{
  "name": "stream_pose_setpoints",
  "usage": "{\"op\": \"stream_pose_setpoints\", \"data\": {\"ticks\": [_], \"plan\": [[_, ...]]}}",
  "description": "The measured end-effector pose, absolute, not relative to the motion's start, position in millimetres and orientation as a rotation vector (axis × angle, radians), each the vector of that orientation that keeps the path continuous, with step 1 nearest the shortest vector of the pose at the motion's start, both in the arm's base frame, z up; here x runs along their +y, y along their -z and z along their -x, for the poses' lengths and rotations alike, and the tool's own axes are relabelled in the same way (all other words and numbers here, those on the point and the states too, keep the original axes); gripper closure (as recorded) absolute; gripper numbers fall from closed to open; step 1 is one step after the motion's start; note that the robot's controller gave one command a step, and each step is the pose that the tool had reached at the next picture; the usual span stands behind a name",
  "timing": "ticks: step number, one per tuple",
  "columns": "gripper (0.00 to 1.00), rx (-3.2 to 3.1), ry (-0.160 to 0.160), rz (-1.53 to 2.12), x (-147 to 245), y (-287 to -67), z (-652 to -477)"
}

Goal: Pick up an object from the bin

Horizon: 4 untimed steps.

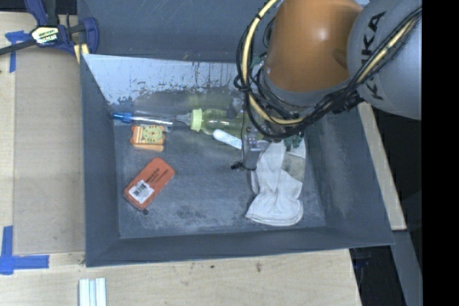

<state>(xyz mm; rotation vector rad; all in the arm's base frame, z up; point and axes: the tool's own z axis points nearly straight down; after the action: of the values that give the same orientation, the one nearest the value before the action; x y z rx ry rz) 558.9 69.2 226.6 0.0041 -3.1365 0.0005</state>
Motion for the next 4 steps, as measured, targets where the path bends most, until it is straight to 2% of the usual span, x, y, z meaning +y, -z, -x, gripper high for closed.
{"op": "stream_pose_setpoints", "data": {"ticks": [1,2,3,4], "plan": [[0.00,-3.145,0.001,-0.001,69,-232,-560.3],[0.00,-3.156,0.002,-0.009,57,-184,-606.3],[0.00,-3.141,0.000,-0.023,49,-148,-622.1],[0.00,-3.151,0.003,0.014,7,-122,-620.6]]}}
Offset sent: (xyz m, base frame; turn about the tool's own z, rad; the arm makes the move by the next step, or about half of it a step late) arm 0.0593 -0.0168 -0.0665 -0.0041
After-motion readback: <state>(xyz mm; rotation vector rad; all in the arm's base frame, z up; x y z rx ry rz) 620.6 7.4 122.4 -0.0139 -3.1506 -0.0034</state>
